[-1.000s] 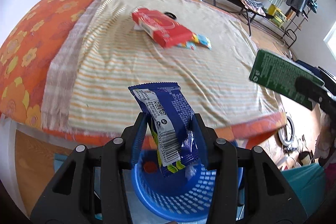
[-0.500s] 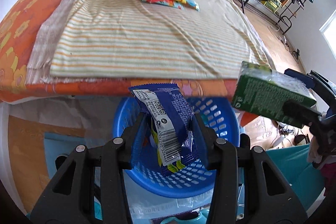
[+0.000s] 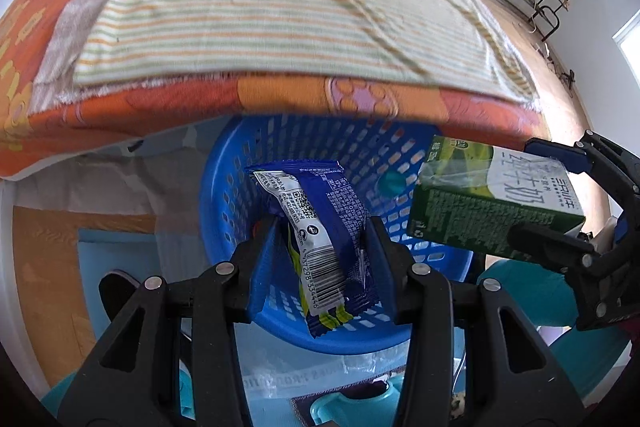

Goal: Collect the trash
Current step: 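Carry the wrapper and milk carton over the blue basket and open both grippers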

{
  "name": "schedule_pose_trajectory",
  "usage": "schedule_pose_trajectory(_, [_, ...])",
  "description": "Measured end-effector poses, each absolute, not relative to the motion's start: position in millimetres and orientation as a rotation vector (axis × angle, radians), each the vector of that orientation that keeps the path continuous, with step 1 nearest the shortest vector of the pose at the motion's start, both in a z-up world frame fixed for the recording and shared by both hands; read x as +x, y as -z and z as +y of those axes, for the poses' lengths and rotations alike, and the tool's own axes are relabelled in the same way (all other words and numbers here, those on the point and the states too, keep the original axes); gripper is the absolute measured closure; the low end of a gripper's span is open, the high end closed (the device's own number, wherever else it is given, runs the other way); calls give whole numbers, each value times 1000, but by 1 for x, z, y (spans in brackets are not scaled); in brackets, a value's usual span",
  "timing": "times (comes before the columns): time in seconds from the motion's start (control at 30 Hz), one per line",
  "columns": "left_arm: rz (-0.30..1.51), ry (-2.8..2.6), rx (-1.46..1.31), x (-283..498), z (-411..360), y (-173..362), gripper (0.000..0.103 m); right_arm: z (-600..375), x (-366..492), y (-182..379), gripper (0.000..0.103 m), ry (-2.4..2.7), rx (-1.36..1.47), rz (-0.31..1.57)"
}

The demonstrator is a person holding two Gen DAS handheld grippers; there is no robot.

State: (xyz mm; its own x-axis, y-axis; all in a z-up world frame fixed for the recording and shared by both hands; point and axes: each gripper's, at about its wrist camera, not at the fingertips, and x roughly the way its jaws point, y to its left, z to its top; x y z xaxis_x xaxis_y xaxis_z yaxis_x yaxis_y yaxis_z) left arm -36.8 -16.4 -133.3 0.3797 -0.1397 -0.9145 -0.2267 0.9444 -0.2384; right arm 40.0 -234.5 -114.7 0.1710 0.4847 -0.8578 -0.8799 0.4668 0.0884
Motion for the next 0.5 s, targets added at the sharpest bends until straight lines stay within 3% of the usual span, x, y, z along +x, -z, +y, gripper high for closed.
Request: schedule_pose_trajectory(0.5, [1279, -101, -396, -35, -6, 166, 58, -230, 47, 158, 27, -986, -511, 1113])
